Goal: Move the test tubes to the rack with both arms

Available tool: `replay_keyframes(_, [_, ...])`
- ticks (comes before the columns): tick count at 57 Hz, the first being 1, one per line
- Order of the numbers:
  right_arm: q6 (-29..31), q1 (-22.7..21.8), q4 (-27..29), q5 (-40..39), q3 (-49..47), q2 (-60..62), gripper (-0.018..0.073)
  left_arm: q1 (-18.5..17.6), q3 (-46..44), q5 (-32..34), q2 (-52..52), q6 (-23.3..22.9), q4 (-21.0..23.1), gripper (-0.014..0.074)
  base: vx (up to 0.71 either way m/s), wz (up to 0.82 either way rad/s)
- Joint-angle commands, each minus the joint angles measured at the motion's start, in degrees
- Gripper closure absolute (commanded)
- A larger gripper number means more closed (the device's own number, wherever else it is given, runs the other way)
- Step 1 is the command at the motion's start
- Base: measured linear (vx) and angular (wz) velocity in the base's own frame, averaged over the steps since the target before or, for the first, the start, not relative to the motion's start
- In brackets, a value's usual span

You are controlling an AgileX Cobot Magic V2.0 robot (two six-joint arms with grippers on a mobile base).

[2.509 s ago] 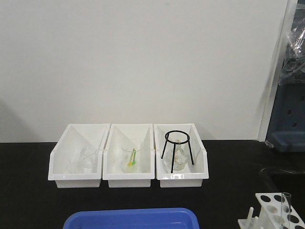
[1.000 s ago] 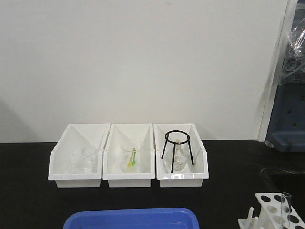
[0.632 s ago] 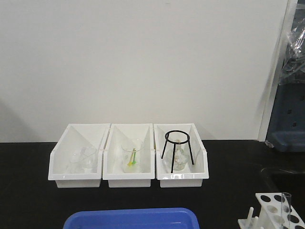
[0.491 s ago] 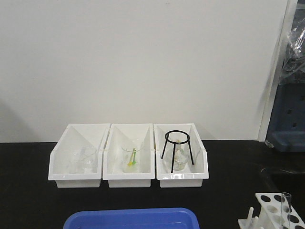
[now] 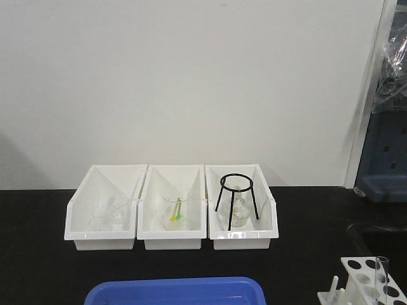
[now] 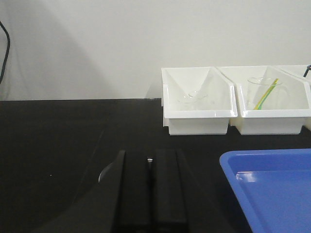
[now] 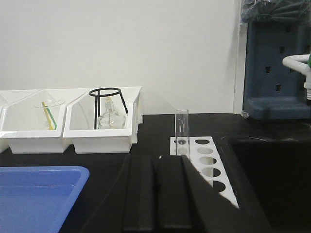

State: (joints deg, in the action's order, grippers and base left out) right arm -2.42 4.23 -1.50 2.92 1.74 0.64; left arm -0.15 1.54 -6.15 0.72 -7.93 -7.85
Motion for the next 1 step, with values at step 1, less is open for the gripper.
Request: replay_keyframes(1, [-0.03,-0.34,-0.28,-4.61,0.79,0.56,0.0571,0.15,-1.44,4.65,0.69,0.02,0.07,0.0601,0.0,0.0])
